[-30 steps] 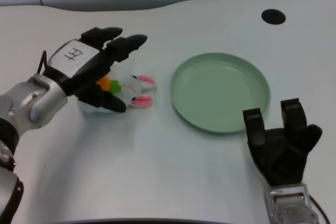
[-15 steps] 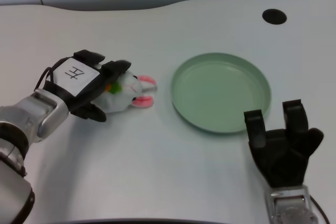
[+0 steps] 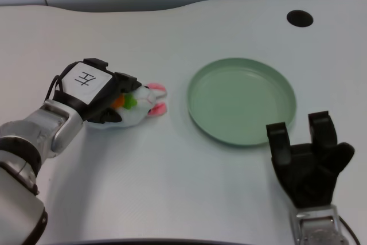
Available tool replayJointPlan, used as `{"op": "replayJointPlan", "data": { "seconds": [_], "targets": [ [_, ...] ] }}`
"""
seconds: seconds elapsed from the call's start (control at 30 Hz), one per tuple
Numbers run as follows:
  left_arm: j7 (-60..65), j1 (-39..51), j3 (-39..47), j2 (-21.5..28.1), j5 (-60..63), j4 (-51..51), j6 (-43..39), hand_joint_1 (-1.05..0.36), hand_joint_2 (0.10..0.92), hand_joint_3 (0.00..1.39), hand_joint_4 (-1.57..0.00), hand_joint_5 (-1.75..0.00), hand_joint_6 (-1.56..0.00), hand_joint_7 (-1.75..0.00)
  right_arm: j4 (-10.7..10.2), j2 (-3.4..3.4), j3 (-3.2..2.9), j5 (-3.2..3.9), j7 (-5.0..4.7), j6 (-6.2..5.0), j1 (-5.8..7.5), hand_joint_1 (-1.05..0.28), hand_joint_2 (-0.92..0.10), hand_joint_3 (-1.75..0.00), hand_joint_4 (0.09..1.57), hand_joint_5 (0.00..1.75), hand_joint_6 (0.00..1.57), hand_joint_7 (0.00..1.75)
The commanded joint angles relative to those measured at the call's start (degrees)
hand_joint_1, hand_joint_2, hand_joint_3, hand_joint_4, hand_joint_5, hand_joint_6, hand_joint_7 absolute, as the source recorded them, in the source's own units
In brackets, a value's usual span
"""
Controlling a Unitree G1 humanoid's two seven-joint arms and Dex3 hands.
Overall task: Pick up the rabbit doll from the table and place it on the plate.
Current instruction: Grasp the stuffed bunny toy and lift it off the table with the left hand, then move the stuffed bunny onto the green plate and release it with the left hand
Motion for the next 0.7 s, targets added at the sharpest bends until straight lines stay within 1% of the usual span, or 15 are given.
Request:
{"op": "replayJointPlan", "data": {
  "seconds": [0.03, 0.4, 0.43, 0.47, 0.5, 0.53, 0.6, 0.63, 0.7],
  "targets": [
    [0.2, 0.8, -0.2, -0.6, -0.2, 0.4, -0.4, -0.29, 0.910, 0.00, -0.58, -1.30, -0.96, -0.31, 0.7, 0.59, -0.38, 0.58, -0.82, 0.61, 3.01, -0.44, -0.84, -0.01, 0.91, 1.75, 0.75, 1.75],
    [0.2, 0.8, -0.4, -0.6, -0.4, 0.4, -0.4, -0.29, 0.911, 0.00, -0.58, -1.30, -0.94, -0.35, 0.4, 0.65, -0.31, 0.62, -1.01, 0.77, 3.13, -0.44, -0.84, -0.01, 0.92, 1.75, 0.75, 1.75],
    [0.3, -0.3, 1.3, -1.2, -2.2, -0.1, -2.5, -0.29, 0.911, 0.00, -0.58, -1.30, -0.93, -0.36, 0.7, 0.17, -0.15, 0.48, -0.71, 1.06, 2.62, -0.44, -0.84, -0.01, 0.92, 1.75, 0.75, 1.75],
    [1.3, -2.1, 3.4, -1.7, -4.4, -1.0, -5.5, -0.25, 0.912, 0.00, -0.58, -1.31, -0.93, -0.36, 0.9, -0.47, 0.03, 0.17, -1.19, 1.28, 1.91, -0.42, -0.85, -0.02, 0.92, 1.75, 0.80, 1.63],
    [1.9, -3.5, 4.9, -2.1, -6.0, -1.6, -7.7, -0.21, 0.884, 0.00, -0.63, -1.36, -0.97, -0.41, 1.0, -0.93, 0.16, -0.05, -1.56, 1.43, 1.42, -0.42, -0.85, -0.02, 0.91, 1.75, 0.77, 1.70],
    [2.3, -4.2, 5.8, -2.3, -6.9, -1.9, -9.1, -0.20, 0.872, 0.00, -0.64, -1.39, -0.99, -0.44, 1.1, -1.21, 0.25, -0.17, -1.84, 1.51, 1.12, -0.41, -0.85, -0.02, 0.90, 1.75, 0.76, 1.73],
    [2.4, -4.5, 6.3, -2.3, -7.1, -1.9, -9.9, -0.19, 0.866, 0.00, -0.65, -1.41, -0.99, -0.46, 1.2, -1.33, 0.33, -0.17, -2.04, 1.51, 1.02, -0.41, -0.85, -0.02, 0.90, 1.75, 0.75, 1.74],
    [2.6, -5.0, 6.7, -2.5, -7.4, -2.1, -10.6, -0.19, 0.865, 0.00, -0.65, -1.41, -0.99, -0.46, 1.4, -1.47, 0.31, -0.11, -2.01, 1.45, 0.64, -0.41, -0.85, -0.02, 0.90, 1.75, 0.75, 1.74],
    [3.2, -5.8, 7.3, -3.0, -7.9, -2.5, -12.0, -0.20, 0.842, 0.00, -0.72, -1.35, -1.00, -0.48, 2.0, -1.80, 0.42, -0.24, -1.67, 0.96, -0.03, -0.43, -0.86, -0.02, 0.90, 1.75, 0.75, 1.75]
  ]
}}
